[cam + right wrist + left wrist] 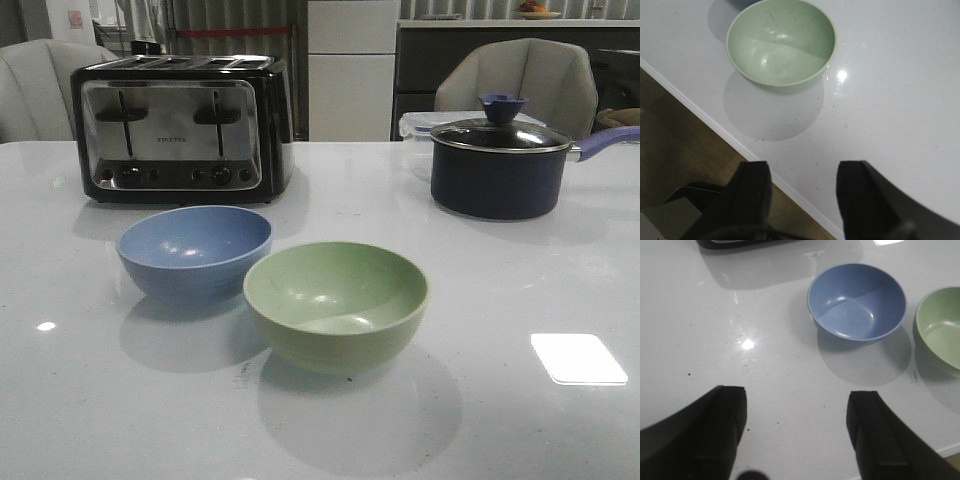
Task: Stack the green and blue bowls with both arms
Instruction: 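Open the right gripper and lift it away from the green bowl, then lower the left gripper and grasp the rim of the blue bowl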
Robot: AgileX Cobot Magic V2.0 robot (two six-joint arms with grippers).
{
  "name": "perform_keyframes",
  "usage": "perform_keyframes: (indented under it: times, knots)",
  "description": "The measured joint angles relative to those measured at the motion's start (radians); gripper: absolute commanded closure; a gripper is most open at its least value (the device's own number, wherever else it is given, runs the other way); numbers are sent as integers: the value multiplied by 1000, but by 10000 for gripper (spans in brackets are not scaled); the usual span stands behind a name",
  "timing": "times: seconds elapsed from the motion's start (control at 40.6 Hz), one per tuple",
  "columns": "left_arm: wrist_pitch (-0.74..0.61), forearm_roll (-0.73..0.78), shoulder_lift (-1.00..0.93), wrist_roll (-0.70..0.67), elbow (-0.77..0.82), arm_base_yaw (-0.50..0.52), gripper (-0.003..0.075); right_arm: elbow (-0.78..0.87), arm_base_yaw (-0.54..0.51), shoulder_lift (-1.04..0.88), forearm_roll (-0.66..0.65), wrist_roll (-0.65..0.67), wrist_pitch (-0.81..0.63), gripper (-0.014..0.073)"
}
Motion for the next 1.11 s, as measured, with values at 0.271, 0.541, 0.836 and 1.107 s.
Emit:
perform_keyframes:
  times: [0.271, 0.541, 0.836, 1.107]
  knots:
    - [-9, 0, 308, 0, -147, -20, 224, 0, 0, 0, 0, -2, 2, 167]
    - [-18, -15, 607, 0, -335, -20, 224, 0, 0, 0, -2, -2, 2, 167]
    - [-40, -98, 863, 0, -500, -20, 225, 0, 0, 0, -2, -4, 2, 167]
    - [-65, -106, 1011, 0, -553, -20, 372, 0, 0, 0, -2, -6, 2, 167]
